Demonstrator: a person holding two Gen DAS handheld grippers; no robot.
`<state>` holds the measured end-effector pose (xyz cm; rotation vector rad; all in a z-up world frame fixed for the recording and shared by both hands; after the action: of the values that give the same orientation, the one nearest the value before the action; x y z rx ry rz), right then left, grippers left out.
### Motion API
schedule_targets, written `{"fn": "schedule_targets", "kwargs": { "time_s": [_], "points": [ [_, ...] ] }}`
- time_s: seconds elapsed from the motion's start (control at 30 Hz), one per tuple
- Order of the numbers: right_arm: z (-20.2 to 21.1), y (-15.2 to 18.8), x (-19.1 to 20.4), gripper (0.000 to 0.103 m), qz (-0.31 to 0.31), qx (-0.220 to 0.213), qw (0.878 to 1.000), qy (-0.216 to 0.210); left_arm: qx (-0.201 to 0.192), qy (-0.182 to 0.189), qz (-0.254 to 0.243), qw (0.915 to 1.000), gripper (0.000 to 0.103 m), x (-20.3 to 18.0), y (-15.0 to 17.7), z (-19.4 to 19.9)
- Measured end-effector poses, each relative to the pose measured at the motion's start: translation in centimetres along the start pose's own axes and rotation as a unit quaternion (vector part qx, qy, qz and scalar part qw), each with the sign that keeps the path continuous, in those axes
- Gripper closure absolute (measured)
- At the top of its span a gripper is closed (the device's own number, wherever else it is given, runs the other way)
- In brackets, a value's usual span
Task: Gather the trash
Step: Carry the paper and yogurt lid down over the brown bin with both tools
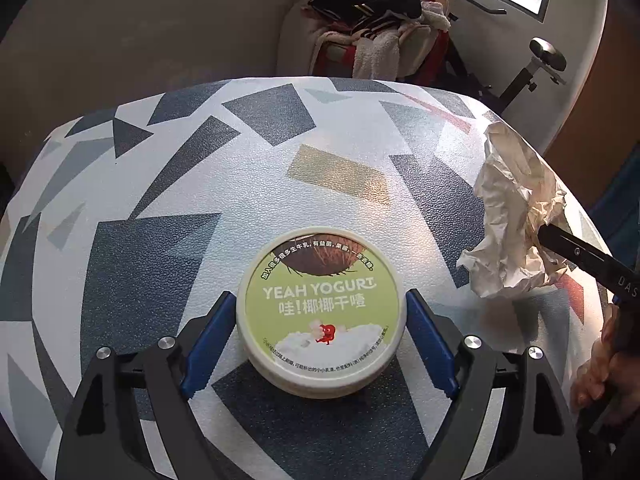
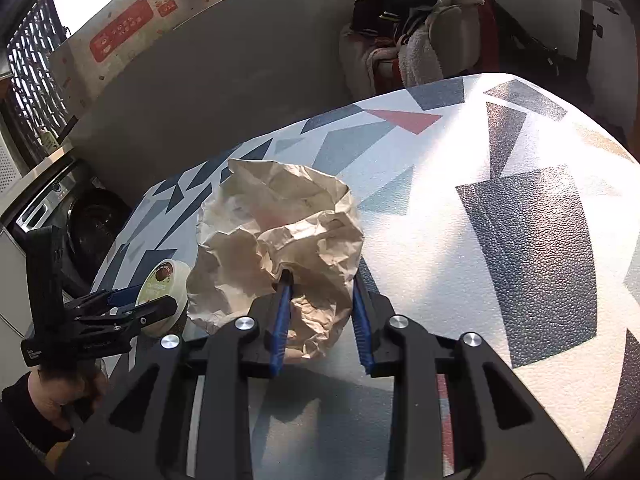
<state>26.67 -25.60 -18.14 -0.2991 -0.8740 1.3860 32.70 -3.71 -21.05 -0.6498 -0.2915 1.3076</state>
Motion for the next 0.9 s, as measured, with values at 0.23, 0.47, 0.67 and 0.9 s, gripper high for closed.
{"fn": "schedule_targets", "kwargs": {
  "time_s": [0.23, 0.47, 0.67, 0.9],
  "points": [
    [0.6, -0.5, 1.5, 0.072, 0.042, -0.001, 0.999, 0.013, -0.027, 0.0, -0.036, 0.999, 0.021, -1.6, 1.2, 5.4],
    [4.6, 0.1, 2.9, 0.072, 0.074, -0.016, 0.997, 0.009, -0.045, 0.004, -0.049, 0.9978, 0.021, -2.5, 4.3, 10.4],
    [8.5, 2.3, 3.6, 0.072, 0.084, -0.015, 0.996, -0.003, -0.05, 0.008, -0.052, 0.9973, 0.021, -3.6, 7.7, 13.5],
    [11.7, 5.7, 4.5, 0.072, 0.094, -0.006, 0.995, -0.014, -0.05, 0.014, -0.052, 0.9973, 0.02, -5.0, 11.9, 16.3]
  ]
}}
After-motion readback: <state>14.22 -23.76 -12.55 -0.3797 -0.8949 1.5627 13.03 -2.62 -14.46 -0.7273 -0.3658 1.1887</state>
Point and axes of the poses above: each gripper's, at about its wrist camera, not at the fingertips, and z roughly against the way its jaws point, x to its left, y to its underside, the point moved 1 cm from there along -z, roughly the way its jaws point, and after that the axes turned 4 degrees about y, right-handed, at the moved point
